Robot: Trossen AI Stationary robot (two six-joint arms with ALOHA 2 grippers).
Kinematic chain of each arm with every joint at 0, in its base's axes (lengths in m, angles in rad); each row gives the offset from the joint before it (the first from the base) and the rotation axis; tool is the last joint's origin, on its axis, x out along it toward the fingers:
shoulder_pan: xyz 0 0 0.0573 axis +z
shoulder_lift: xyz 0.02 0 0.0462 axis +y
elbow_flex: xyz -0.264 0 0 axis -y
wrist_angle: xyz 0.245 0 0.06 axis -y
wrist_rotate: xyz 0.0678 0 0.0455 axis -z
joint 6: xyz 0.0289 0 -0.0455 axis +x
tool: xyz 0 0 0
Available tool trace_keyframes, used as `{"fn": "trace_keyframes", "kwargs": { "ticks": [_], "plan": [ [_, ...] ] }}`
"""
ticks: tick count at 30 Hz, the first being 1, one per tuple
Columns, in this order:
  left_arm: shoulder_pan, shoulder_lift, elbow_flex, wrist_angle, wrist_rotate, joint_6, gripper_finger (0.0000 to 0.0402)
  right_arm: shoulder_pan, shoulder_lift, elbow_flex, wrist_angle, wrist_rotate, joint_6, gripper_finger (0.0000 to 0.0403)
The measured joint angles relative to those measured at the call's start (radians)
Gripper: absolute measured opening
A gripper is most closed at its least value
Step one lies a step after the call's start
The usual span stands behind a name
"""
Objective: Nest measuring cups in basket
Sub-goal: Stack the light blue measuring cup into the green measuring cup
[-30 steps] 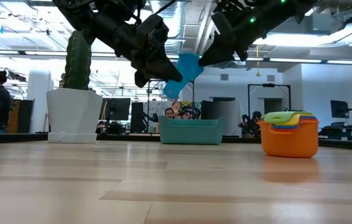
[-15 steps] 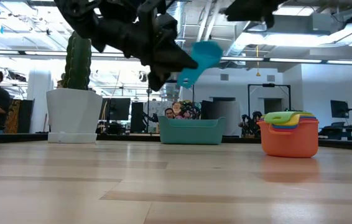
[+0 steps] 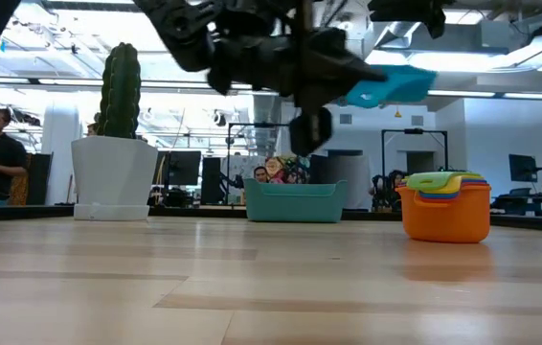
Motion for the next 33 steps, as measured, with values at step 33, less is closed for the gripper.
{"fn": "trace_keyframes", "kwargs": {
  "ticks": [33],
  "plan": [
    [0.025,0.245,0.162,0.11,0.035,-0.455,0.001,0.037,-0.057,0.0,-0.095,0.0,0.013,0.0118]
  ]
}}
